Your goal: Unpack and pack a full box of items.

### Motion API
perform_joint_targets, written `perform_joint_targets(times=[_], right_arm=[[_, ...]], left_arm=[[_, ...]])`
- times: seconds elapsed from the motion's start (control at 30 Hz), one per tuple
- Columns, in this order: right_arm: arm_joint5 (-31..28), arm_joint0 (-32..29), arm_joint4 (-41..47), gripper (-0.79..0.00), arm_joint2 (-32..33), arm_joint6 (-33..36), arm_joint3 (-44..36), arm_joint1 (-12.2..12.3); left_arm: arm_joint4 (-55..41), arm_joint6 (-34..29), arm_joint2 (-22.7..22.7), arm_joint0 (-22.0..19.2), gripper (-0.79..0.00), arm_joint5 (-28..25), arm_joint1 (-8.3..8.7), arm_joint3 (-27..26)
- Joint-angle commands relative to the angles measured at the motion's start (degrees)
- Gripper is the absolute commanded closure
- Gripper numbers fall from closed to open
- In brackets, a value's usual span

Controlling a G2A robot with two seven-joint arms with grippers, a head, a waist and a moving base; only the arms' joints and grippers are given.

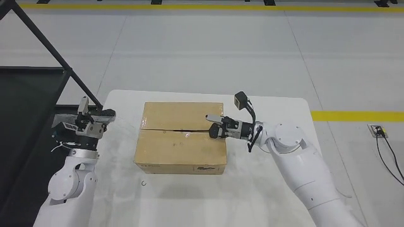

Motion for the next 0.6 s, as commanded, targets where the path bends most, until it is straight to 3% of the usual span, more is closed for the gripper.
perform_joint_targets(times=[0.0,0.57], right_arm=[[0.00,0.00,0.00,-0.785,0.00,0.00,0.00,0.00],[0.08,-0.43,-0.01,-0.785,0.00,-0.72,-0.37,0.00]], left_arm=[[0.19,-0.01,-0.29,-0.05,-0.785,0.09,0.00,-0.40],[7.31,2.50,-0.88,2.79,-0.785,-0.71,-0.17,-10.80]])
